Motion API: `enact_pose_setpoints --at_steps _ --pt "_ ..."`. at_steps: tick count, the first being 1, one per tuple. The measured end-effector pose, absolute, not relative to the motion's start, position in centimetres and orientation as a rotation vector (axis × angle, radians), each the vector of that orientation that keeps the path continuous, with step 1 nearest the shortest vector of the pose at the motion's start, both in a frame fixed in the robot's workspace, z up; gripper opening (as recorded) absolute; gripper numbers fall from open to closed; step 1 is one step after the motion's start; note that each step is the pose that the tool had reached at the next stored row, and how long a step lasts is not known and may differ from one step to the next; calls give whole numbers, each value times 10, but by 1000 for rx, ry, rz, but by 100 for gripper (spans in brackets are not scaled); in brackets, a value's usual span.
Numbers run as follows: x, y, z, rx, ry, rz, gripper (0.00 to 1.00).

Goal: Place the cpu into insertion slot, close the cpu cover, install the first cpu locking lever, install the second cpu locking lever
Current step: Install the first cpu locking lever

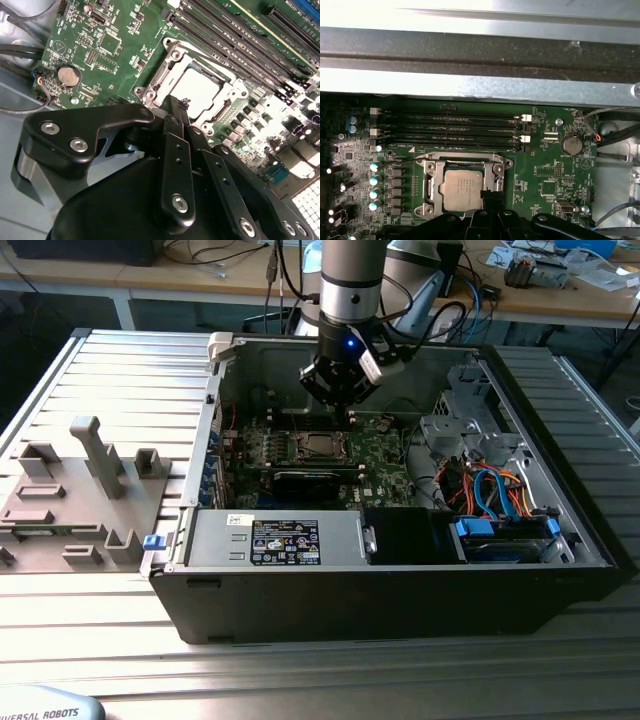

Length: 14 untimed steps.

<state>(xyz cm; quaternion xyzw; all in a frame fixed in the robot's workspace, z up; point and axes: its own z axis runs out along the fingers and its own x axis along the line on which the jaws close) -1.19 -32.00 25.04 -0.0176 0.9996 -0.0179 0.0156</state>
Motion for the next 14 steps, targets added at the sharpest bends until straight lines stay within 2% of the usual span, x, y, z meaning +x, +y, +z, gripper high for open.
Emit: enact_pose_setpoints --at_steps 14 --pt "-19 -320 250 -51 3110 -56 11"
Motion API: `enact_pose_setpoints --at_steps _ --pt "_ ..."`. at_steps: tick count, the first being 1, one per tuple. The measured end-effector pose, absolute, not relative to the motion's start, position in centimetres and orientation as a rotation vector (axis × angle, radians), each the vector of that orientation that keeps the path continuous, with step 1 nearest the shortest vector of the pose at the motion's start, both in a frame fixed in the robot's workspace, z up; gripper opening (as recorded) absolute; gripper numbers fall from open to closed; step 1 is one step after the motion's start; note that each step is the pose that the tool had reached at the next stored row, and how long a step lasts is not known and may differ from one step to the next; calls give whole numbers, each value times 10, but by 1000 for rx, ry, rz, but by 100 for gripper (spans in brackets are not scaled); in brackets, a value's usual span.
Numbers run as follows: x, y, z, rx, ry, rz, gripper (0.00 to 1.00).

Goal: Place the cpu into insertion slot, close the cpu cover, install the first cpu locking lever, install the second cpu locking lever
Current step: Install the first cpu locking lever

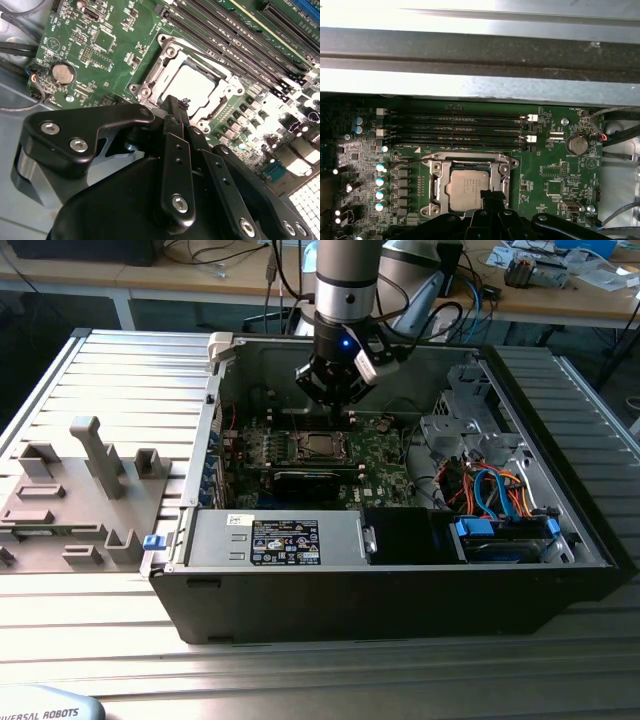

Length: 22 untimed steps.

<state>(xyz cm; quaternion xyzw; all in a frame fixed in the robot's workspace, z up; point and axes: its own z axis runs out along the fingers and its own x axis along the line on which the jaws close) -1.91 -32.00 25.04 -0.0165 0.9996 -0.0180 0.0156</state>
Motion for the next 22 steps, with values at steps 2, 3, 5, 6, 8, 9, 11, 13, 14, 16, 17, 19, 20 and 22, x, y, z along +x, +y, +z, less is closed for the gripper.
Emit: enact_pose_setpoints --at_steps 2,3,5,6,8,9,11,13,14,16,17,19,20,22 --pt "-21 -320 250 -51 3110 -56 11" --pt "-21 -320 250 -51 3110 -56 11" --pt "-22 -320 250 -51 3110 -56 11" --pt "-23 -320 250 -51 3110 -56 11" --pt "-24 -320 250 -51 3110 -56 11" --pt "-24 -320 250 -51 3110 -56 11" --pt "-25 -320 250 -51 3110 -56 11" --pt "-26 -320 250 -51 3110 -56 11" --pt "-27 -320 250 -51 3110 -56 11" --pt "-28 -320 250 -51 3110 -56 11" --pt "-28 -320 250 -51 3110 -56 11" --pt "-29 -320 250 -51 3110 -56 11" --pt "-30 -320 250 -51 3110 -56 11" --pt "-31 -320 250 -51 3110 -56 11"
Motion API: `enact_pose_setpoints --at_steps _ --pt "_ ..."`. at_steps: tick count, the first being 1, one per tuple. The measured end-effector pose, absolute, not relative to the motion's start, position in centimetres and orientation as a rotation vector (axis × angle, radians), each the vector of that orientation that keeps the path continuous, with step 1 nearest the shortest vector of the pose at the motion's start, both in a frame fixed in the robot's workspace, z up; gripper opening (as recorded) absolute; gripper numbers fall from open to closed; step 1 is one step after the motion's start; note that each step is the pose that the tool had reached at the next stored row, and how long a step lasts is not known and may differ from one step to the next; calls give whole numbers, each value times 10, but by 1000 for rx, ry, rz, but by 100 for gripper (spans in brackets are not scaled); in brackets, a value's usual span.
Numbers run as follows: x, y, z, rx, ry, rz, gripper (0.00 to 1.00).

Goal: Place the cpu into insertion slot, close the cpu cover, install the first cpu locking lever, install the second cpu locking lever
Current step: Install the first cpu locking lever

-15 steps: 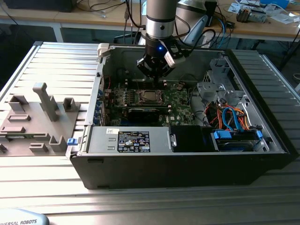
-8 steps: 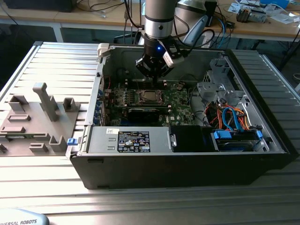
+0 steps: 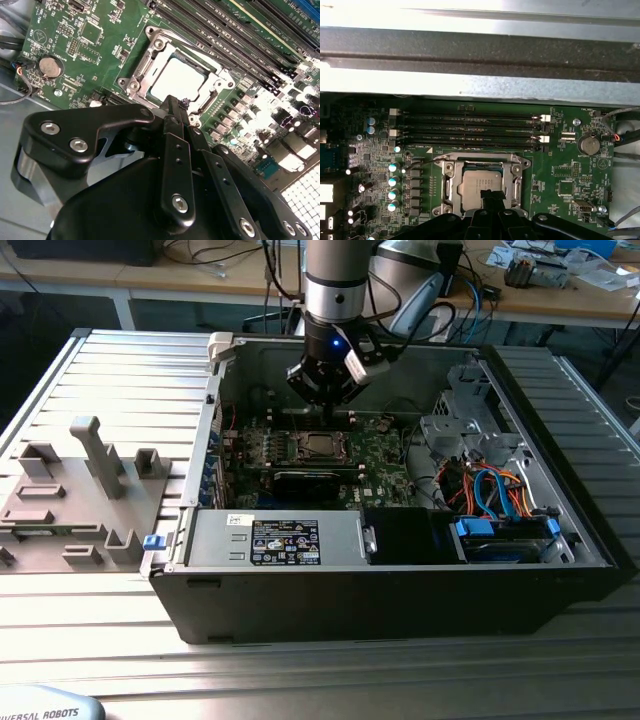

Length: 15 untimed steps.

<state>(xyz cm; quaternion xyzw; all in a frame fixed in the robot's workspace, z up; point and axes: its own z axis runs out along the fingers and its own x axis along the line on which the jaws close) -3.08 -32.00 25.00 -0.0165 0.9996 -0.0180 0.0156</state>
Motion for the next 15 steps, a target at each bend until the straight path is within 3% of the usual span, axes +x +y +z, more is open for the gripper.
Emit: enact_pose_setpoints --at_steps 15 --pt "-36 -320 250 -51 3110 -56 11"
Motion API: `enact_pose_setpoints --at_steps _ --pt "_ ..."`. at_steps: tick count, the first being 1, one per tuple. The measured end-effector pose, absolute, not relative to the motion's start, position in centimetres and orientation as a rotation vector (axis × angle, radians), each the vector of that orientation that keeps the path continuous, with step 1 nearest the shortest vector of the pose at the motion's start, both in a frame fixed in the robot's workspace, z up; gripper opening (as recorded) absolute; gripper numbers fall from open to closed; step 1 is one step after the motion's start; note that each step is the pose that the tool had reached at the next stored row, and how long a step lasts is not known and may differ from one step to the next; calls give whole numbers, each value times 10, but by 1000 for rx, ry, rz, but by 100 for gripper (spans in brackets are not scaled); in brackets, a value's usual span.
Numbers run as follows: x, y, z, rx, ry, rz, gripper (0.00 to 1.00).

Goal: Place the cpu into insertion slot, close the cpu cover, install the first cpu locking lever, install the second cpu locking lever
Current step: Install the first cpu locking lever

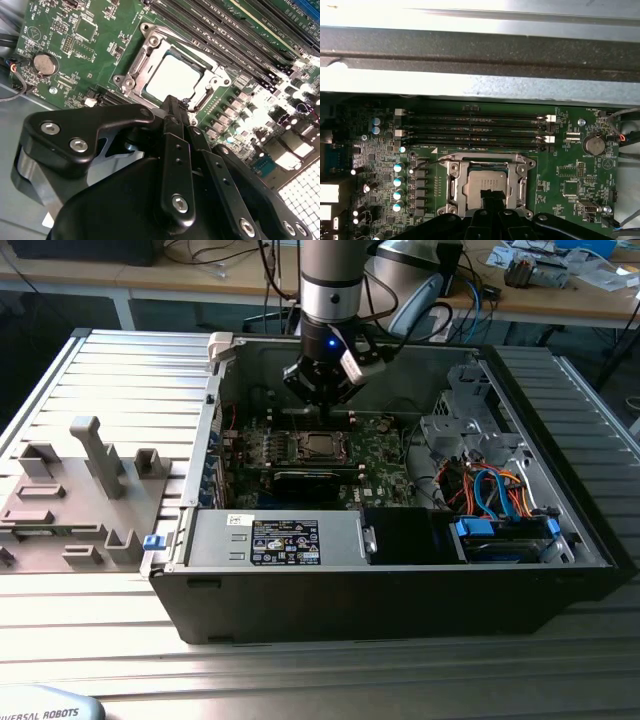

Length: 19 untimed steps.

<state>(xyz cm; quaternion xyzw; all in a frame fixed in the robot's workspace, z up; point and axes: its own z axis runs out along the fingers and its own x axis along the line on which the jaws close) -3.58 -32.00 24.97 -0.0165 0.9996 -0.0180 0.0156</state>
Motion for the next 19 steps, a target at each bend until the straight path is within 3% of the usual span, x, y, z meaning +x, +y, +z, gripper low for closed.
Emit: enact_pose_setpoints --at_steps 19 --pt "-41 -320 249 -51 3110 -56 11"
